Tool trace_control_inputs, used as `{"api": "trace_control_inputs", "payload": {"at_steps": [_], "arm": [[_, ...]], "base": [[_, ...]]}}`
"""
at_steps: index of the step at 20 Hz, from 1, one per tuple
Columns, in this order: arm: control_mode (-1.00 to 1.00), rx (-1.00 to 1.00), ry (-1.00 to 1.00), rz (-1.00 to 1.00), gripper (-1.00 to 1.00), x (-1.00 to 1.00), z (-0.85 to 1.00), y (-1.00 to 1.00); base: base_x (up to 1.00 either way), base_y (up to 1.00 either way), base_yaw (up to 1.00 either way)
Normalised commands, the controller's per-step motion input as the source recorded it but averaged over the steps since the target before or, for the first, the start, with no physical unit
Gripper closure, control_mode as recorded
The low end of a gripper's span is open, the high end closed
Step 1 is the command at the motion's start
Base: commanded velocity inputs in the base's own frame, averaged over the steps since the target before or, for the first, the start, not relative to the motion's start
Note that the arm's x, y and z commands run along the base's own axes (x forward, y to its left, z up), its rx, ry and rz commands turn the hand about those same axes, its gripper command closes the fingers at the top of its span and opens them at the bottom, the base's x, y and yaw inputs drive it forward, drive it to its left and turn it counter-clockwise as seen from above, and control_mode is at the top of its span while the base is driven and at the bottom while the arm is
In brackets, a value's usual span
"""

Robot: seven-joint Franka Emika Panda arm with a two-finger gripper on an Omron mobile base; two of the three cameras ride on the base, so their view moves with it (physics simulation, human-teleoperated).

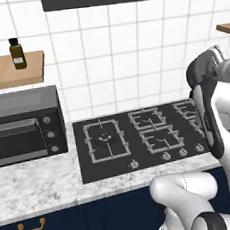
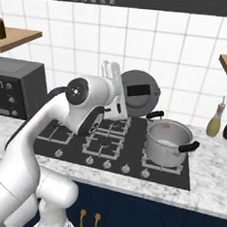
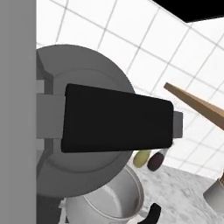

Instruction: Pick the kettle from the counter and place it on a stove burner. Then turn the burner on.

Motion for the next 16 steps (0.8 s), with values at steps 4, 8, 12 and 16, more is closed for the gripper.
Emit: {"api": "trace_control_inputs", "payload": {"at_steps": [4,8,12,16], "arm": [[-1.0,0.03,0.09,0.0,1.0,0.0,0.0,1.0],[-1.0,0.07,0.18,0.0,1.0,0.13,0.0,1.0],[-1.0,0.14,0.34,0.0,1.0,0.6,-0.08,1.0],[-1.0,0.24,0.45,0.0,1.0,0.71,-0.29,0.9]], "base": [[0.0,0.0,0.0],[0.0,0.0,0.0],[0.0,0.0,0.0],[0.0,0.0,0.0]]}}
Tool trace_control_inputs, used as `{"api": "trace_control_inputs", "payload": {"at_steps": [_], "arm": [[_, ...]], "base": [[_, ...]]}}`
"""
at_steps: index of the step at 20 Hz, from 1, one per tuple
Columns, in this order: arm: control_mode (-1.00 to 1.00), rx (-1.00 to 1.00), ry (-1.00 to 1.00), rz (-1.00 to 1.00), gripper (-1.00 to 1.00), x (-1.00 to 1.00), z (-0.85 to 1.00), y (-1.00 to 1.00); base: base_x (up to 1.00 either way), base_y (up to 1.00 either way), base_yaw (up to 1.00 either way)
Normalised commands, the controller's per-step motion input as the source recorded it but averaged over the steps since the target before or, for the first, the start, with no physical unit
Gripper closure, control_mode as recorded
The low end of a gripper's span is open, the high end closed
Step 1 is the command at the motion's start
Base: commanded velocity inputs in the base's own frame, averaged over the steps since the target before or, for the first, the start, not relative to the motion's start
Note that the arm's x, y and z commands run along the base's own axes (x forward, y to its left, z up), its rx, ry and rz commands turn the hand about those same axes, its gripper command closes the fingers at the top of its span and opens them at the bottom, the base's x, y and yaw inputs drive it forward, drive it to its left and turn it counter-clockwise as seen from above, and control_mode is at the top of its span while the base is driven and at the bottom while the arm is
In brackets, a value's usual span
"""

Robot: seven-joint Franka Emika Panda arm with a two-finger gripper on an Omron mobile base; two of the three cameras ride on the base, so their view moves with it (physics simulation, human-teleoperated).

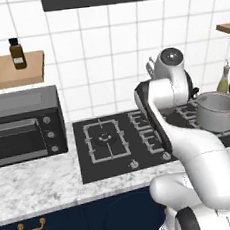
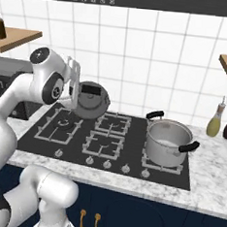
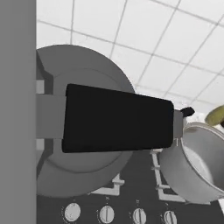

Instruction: Pick the kettle from the counter and place it on a stove burner. Then turn the burner on.

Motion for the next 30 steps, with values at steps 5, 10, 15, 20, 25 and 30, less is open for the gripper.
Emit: {"api": "trace_control_inputs", "payload": {"at_steps": [5,10,15,20,25,30], "arm": [[-1.0,0.21,0.1,0.04,1.0,0.19,-0.57,0.44],[-1.0,0.02,0.02,-0.01,1.0,0.6,-0.73,0.94],[-1.0,-0.18,0.04,-0.18,1.0,0.8,-0.17,1.0],[-1.0,-0.28,0.27,-0.15,1.0,0.57,-0.09,0.81],[-1.0,-0.07,0.1,-0.01,1.0,0.44,-0.07,0.36],[-1.0,-0.04,0.11,0.0,1.0,0.23,-0.13,0.13]], "base": [[0.0,0.0,0.0],[0.0,0.0,0.0],[0.0,0.0,0.0],[0.0,0.0,0.0],[0.0,0.0,0.0],[0.0,0.0,0.0]]}}
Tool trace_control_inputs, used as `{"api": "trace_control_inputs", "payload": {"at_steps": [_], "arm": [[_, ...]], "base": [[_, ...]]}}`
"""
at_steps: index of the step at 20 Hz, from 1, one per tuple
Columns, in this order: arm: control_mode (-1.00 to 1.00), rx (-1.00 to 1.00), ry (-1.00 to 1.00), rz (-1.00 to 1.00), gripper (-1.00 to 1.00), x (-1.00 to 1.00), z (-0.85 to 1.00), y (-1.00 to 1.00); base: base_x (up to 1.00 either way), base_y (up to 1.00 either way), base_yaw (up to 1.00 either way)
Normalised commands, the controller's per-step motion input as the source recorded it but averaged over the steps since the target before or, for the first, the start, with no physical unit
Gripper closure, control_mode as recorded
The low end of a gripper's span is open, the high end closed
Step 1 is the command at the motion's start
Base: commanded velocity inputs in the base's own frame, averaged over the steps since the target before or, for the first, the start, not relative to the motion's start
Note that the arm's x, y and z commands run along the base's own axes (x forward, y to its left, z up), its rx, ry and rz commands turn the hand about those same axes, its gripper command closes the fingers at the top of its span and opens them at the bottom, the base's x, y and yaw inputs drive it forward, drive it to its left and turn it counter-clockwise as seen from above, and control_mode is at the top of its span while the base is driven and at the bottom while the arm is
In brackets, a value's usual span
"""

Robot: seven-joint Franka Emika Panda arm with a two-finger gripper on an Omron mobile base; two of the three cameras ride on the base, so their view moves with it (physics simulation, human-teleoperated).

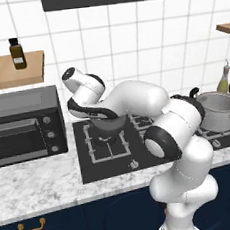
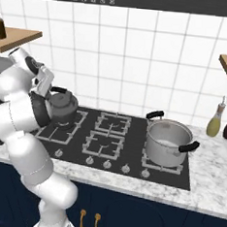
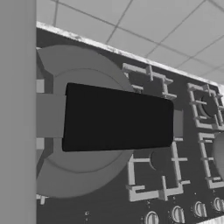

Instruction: Pick the kettle from the counter and place it on a stove burner. Then turn the burner on.

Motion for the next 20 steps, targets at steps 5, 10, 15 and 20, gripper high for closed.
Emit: {"api": "trace_control_inputs", "payload": {"at_steps": [5,10,15,20], "arm": [[-1.0,-0.06,0.0,-0.01,1.0,0.29,-0.3,0.24],[-1.0,-0.01,0.01,0.0,1.0,0.03,-0.6,0.24],[-1.0,0.03,-0.01,0.0,1.0,0.01,-0.43,0.15],[-1.0,0.0,-0.08,-0.01,1.0,0.12,-0.08,0.09]], "base": [[0.0,0.0,0.0],[0.0,0.0,0.0],[0.0,0.0,0.0],[0.0,0.0,0.0]]}}
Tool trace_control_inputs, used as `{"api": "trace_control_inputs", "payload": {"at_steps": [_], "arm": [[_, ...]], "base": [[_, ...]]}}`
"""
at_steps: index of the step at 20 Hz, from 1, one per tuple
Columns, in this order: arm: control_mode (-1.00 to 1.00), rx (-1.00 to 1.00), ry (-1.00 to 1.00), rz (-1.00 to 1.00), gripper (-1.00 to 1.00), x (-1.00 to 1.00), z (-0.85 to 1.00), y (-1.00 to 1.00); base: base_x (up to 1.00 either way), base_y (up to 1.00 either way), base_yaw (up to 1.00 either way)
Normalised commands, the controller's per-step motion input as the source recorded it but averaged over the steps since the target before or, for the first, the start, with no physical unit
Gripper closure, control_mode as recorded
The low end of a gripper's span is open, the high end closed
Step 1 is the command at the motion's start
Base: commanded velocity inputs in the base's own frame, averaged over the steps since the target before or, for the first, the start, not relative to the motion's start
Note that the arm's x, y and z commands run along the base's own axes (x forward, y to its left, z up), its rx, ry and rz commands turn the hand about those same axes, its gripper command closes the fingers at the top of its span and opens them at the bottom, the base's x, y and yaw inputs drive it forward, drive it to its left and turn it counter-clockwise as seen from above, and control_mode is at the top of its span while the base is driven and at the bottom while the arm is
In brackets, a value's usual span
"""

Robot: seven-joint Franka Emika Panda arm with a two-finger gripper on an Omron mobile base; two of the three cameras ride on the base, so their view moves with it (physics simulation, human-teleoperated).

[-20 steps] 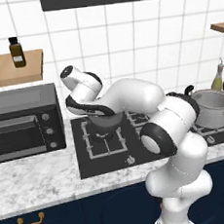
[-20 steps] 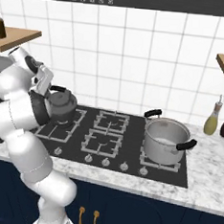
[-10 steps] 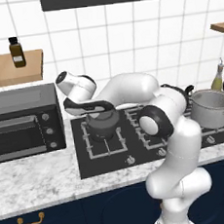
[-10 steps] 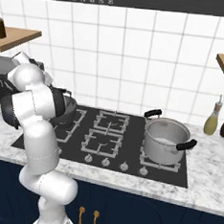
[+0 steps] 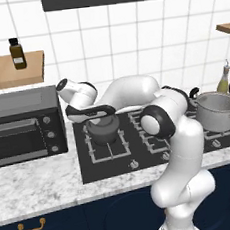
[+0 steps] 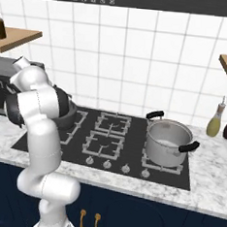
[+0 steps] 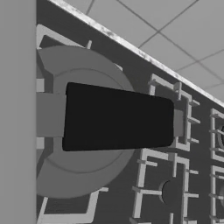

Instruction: Pick the kettle from the counter and place it on a stove burner. Then turn the burner on.

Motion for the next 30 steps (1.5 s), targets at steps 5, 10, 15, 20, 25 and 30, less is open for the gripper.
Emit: {"api": "trace_control_inputs", "payload": {"at_steps": [5,10,15,20,25,30], "arm": [[-1.0,0.0,-0.02,-0.01,1.0,0.14,-0.01,0.02],[-1.0,0.0,0.0,0.0,-1.0,0.0,-0.01,0.0],[-1.0,0.0,0.0,0.0,-1.0,0.0,0.0,0.0],[-1.0,0.01,0.0,0.0,-1.0,-0.02,0.29,0.0],[-1.0,0.09,0.0,0.0,-1.0,-0.61,1.0,-0.26],[-1.0,0.13,0.01,0.05,-1.0,-1.0,0.81,-0.94]], "base": [[0.0,0.0,0.0],[0.0,0.0,0.0],[0.0,0.0,0.0],[0.0,0.0,0.0],[0.0,0.0,0.0],[0.0,0.0,0.0]]}}
